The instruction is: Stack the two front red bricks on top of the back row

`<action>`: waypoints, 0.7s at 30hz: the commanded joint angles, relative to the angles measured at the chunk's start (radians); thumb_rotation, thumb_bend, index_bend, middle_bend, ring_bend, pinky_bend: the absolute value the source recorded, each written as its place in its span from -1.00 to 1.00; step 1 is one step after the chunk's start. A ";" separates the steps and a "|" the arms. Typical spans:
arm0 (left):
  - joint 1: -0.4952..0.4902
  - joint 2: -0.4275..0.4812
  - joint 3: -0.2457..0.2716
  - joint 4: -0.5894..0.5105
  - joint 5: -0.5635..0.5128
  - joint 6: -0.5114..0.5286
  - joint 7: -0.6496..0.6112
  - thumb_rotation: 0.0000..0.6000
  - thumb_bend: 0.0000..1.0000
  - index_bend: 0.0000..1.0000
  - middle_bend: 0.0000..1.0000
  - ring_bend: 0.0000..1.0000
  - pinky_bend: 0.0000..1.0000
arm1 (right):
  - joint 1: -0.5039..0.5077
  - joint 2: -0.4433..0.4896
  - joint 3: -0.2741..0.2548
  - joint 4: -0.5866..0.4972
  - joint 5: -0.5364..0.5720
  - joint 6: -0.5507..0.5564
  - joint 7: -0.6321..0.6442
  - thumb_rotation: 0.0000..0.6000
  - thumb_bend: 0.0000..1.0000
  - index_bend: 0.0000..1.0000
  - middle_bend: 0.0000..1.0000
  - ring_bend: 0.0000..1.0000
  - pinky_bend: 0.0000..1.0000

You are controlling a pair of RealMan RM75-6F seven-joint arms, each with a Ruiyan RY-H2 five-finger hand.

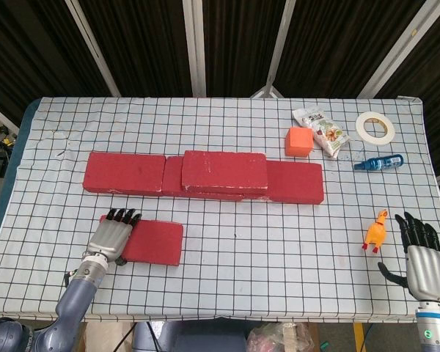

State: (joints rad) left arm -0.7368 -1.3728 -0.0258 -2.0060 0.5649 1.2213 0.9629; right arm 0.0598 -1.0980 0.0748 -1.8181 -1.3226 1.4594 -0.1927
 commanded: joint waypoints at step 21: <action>-0.074 -0.010 0.007 -0.011 -0.064 0.026 0.023 1.00 -1.00 -0.79 -0.80 -0.96 -0.83 | -0.002 0.002 0.011 0.002 0.014 -0.008 0.009 1.00 -0.53 -1.00 -1.00 -1.00 -1.00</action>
State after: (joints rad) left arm -0.8099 -1.3819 -0.0185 -2.0174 0.5012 1.2472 0.9859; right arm 0.0575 -1.0959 0.0858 -1.8166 -1.3090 1.4512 -0.1833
